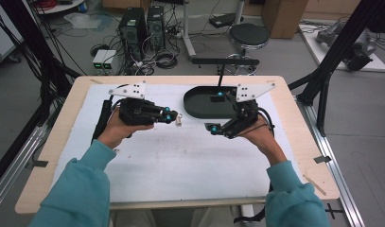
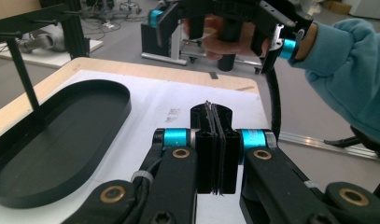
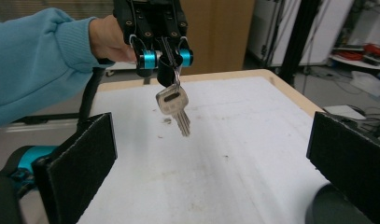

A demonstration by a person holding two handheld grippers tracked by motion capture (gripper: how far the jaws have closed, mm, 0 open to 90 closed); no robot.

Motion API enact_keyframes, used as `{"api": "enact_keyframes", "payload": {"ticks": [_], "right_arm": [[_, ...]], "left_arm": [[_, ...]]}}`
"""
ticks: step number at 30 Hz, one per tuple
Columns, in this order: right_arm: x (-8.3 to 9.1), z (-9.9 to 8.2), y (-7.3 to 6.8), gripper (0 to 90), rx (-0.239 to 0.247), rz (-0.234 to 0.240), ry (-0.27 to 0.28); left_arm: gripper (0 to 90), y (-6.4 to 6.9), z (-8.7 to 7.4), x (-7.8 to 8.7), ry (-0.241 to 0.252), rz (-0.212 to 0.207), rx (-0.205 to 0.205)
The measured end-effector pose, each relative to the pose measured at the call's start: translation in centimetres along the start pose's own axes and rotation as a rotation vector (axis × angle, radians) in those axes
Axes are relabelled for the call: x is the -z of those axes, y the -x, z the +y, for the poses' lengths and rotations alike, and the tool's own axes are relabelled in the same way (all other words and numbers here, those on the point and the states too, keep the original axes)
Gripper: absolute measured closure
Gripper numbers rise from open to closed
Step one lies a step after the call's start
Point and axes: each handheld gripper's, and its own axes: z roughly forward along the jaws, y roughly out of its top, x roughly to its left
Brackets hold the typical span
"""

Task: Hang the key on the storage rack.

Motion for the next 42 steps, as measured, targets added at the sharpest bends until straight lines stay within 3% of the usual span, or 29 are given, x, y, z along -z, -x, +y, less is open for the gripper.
{"api": "enact_keyframes", "payload": {"ticks": [6,10,13,15,23,37,42], "right_arm": [[-1.4,0.9,0.1,1.5,-0.018,0.054,0.001],[-2.3,1.2,0.2,6.4,-0.001,0.096,-0.003],[-2.9,1.3,0.2,17.9,0.020,0.124,-0.006],[-3.2,1.3,0.2,19.5,0.028,0.141,-0.006],[-3.7,1.5,0.3,39.8,0.063,0.189,0.003],[-4.1,1.5,0.5,65.4,0.064,0.244,-0.011],[-4.3,1.5,0.4,69.1,0.075,0.258,-0.021]], "left_arm": [[88.4,0.4,0.1,0.0,-0.003,-0.003,-0.008],[88.4,0.6,0.0,0.2,0.018,-0.011,0.003],[88.4,0.7,-0.2,0.2,0.016,-0.013,-0.002],[88.4,0.8,-0.1,0.2,0.022,-0.016,0.003],[88.4,0.9,-0.1,0.0,0.021,-0.040,-0.011],[88.4,0.7,-0.2,-0.4,0.029,-0.064,-0.018],[88.4,0.7,-0.2,-0.5,0.034,-0.065,-0.020]]}}
